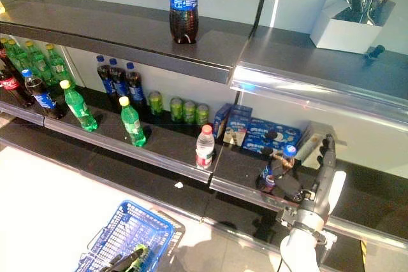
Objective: Pick up the drink and place into the basket.
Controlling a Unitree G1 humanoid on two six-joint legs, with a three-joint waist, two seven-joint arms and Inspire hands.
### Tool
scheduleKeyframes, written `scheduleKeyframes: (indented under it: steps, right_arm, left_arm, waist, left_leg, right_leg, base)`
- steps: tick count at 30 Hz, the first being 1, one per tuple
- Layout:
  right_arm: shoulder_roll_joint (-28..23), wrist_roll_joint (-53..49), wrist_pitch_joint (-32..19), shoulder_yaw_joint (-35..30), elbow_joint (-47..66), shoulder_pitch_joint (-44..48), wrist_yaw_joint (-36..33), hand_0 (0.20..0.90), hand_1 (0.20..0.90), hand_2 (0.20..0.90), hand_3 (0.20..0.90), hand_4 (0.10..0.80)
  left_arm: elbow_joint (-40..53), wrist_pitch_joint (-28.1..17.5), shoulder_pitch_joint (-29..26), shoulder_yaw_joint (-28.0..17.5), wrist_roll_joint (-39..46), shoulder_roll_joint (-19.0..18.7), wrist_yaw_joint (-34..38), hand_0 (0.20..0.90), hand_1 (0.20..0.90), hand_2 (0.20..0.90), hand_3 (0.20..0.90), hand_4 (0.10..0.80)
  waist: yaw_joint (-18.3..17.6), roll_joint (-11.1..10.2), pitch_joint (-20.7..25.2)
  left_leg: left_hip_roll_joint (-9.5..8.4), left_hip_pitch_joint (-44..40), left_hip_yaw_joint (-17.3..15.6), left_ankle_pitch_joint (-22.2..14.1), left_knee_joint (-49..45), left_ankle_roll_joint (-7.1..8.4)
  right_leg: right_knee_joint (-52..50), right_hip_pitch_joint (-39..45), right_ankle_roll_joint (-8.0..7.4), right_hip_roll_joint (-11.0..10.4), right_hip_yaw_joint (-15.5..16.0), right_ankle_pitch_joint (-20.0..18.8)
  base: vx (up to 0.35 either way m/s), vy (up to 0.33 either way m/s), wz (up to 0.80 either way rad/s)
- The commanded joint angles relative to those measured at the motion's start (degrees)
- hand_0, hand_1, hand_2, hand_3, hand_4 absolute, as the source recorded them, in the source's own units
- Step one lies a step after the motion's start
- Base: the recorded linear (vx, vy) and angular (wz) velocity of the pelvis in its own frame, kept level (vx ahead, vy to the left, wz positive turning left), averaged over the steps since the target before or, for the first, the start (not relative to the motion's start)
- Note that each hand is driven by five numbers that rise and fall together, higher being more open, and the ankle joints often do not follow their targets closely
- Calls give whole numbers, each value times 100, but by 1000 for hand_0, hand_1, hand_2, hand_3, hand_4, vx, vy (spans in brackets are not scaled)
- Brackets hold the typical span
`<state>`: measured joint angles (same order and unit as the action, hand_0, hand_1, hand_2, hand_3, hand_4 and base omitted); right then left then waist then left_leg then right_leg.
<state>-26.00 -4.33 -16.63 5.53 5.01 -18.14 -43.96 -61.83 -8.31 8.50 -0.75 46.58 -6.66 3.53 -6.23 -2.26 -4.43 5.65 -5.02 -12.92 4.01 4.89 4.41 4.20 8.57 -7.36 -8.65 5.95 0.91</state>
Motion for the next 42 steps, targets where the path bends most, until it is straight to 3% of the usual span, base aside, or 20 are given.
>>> scheduleKeyframes:
  steps: [1,8,20,33,42]
  right_arm:
    - [-333,-94,-488,-194,377,708,-181,900,900,900,900,800]
    - [-366,-275,-485,30,233,819,-141,900,900,900,900,800]
    - [-153,-497,-582,265,-453,1297,-787,900,900,900,900,800]
    - [-262,-659,-1126,-207,-985,2031,-1206,900,900,900,900,800]
    - [-337,-789,-1217,-428,-1156,2257,-1165,900,900,900,900,800]
  left_arm:
    - [207,-355,257,173,-291,-260,66,300,300,300,200,100]
    - [437,-350,342,384,-82,-228,59,300,300,300,200,100]
    - [895,-370,161,793,318,-236,351,300,300,300,200,100]
    - [1157,-409,59,1023,524,-304,214,300,300,300,200,100]
    - [1255,-288,153,971,397,-362,156,300,300,300,200,100]
  waist:
    - [288,71,-292]
    - [253,202,-505]
    - [278,339,-1005]
    - [441,539,-1563]
    - [600,617,-1699]
  left_leg:
    - [230,68,162,-939,-1167,-37]
    - [220,232,202,-987,-1485,-5]
    - [201,701,336,-1011,-2067,10]
    - [127,1400,711,-753,-2678,46]
    - [78,1488,906,-555,-2819,88]
  right_leg:
    - [-928,-718,-148,-223,4,27]
    - [-1198,-877,-59,-175,10,154]
    - [-1713,-1232,97,-185,88,283]
    - [-2293,-1701,249,-218,171,365]
    - [-2362,-1593,272,-240,270,363]
  base:
    - [0,0,0]
    - [0,0,0]
    - [-5,-7,4]
    - [-33,-8,6]
    - [29,-3,10]
